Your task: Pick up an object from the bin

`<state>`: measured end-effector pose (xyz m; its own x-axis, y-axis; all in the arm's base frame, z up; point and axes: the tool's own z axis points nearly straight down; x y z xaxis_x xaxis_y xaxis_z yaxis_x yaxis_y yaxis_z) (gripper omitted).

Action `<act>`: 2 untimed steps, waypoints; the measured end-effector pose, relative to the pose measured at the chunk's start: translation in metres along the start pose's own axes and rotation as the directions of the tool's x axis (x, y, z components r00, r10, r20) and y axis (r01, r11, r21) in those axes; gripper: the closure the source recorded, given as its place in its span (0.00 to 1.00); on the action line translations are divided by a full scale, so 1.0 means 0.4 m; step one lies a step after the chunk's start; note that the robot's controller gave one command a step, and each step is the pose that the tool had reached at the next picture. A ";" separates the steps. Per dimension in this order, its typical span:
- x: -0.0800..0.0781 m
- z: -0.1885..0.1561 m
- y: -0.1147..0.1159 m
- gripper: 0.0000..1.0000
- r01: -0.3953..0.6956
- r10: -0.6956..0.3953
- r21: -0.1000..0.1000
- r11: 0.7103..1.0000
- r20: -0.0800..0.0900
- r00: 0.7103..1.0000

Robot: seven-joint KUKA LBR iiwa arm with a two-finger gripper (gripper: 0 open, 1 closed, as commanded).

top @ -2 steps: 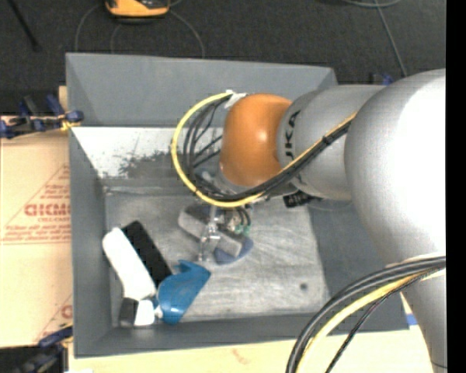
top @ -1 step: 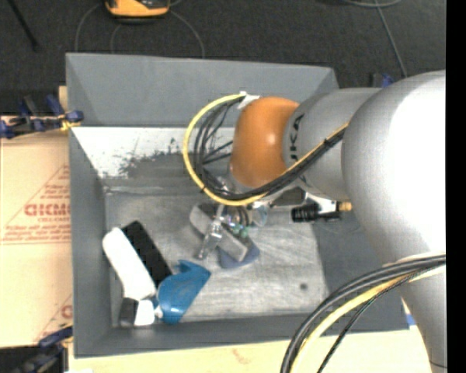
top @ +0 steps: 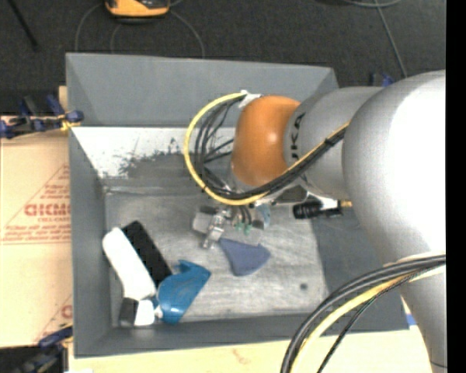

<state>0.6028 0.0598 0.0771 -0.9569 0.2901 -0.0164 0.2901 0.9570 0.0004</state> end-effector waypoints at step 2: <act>-0.001 -0.003 0.003 1.00 0.014 -0.014 0.001 1.000 -0.001 1.000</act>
Offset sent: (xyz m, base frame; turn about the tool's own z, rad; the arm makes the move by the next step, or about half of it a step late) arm 0.0000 0.0001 0.0052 0.0000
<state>0.6034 0.0609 0.0782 -0.9607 0.2771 -0.0155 0.2771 0.9608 -0.0003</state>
